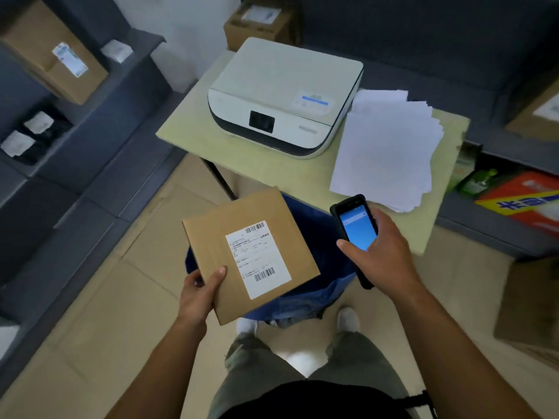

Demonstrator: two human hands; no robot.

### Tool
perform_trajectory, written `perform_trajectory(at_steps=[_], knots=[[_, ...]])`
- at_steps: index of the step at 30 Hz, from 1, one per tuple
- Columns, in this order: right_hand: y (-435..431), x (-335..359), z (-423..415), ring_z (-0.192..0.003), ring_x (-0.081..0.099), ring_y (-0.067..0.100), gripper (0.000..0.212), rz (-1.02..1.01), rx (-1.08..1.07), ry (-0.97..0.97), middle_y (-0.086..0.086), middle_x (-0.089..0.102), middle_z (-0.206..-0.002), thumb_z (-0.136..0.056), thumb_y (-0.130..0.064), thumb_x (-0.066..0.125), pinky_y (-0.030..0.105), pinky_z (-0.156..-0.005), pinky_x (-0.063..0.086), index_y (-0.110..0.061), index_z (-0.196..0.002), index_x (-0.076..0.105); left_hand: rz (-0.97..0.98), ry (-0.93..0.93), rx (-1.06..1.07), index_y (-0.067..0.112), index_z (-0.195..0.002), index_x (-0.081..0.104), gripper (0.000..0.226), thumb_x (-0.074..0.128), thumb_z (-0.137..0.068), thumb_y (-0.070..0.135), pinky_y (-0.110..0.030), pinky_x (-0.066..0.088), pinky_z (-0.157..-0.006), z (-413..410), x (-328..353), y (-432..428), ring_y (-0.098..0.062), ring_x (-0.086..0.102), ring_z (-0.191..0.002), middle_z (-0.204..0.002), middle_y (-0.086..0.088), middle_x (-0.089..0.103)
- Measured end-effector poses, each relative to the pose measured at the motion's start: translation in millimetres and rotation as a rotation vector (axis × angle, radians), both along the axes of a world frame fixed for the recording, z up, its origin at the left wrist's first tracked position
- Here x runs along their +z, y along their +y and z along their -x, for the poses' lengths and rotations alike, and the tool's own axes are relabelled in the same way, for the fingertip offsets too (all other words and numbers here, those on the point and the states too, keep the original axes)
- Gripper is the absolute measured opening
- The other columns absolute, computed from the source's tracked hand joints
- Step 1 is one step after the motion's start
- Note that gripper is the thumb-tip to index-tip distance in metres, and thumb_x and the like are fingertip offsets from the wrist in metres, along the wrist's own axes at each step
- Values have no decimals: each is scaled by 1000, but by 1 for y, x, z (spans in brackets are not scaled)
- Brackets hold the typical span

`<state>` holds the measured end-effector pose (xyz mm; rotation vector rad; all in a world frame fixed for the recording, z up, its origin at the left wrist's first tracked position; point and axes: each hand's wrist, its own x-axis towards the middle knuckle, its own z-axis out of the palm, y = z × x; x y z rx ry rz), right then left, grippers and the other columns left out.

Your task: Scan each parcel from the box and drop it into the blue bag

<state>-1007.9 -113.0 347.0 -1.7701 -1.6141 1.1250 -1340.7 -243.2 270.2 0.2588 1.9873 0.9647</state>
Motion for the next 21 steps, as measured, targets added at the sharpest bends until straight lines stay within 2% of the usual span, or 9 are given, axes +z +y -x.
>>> perform_trajectory(at_steps=[2, 4, 6, 7, 11, 13, 15, 18, 21], knots=[[-7, -7, 16, -100, 54, 9, 78, 0, -74, -20, -10, 55, -116, -67, -53, 78, 25, -76, 44, -33, -134, 44, -14, 3, -110, 22, -122, 61, 65, 89, -71, 51, -56, 55, -98, 23, -8, 17, -27, 68, -112, -122, -4, 70], [-18, -13, 33, -101, 51, 6, 77, -17, -156, -46, -18, 53, -114, -68, -51, 79, 22, -79, 43, -34, -134, 43, 0, -5, -229, 24, -126, 63, 70, 86, -69, 57, -57, 55, -97, 45, -18, 35, -27, 68, -112, -122, -1, 71], [-29, -19, 50, -96, 50, 2, 75, -44, -230, -81, -30, 48, -106, -68, -51, 79, 12, -73, 38, -39, -132, 42, 12, -9, -335, 33, -119, 63, 60, 84, -70, 60, -57, 56, -94, 63, -29, 51, -25, 68, -109, -118, 4, 71], [-34, -22, 58, -94, 51, 3, 76, -44, -261, -98, -30, 48, -106, -69, -52, 79, 10, -71, 36, -38, -134, 42, 21, -3, -394, 35, -118, 62, 60, 83, -69, 62, -57, 57, -93, 72, -36, 58, -23, 68, -108, -117, 6, 71], [-49, -41, 83, -99, 60, 20, 87, 15, -321, -155, -6, 58, -123, -70, -53, 79, 31, -83, 50, -30, -143, 38, 78, 121, -655, 30, -134, 55, 90, 76, -60, 76, -46, 56, -96, 96, -71, 86, -17, 67, -108, -121, 9, 70], [-55, -54, 90, -105, 60, 22, 91, 27, -330, -173, -2, 57, -130, -70, -53, 79, 36, -88, 51, -29, -146, 35, 73, 227, -780, 34, -138, 50, 92, 72, -61, 79, -33, 55, -84, 101, -89, 96, -12, 67, -103, -118, 14, 69], [-58, -71, 94, -108, 58, 20, 91, 5, -324, -188, -4, 53, -135, -71, -52, 80, 32, -86, 49, -30, -146, 35, 44, 282, -822, 39, -137, 48, 88, 73, -63, 79, -25, 50, -76, 101, -111, 108, -4, 64, -98, -112, 18, 67], [-58, -103, 96, -108, 57, 20, 91, 6, -335, -191, -7, 49, -139, -70, -52, 80, 34, -88, 51, -31, -146, 34, 32, 271, -816, 41, -131, 48, 82, 74, -63, 79, -26, 50, -77, 93, -149, 126, -3, 63, -97, -108, 19, 66], [-56, -139, 96, -104, 58, 18, 90, 6, -341, -152, -11, 50, -135, -69, -52, 80, 32, -86, 50, -35, -145, 33, 51, 202, -786, 38, -127, 52, 84, 72, -58, 80, -31, 52, -83, 81, -193, 141, -10, 65, -101, -111, 15, 67]])
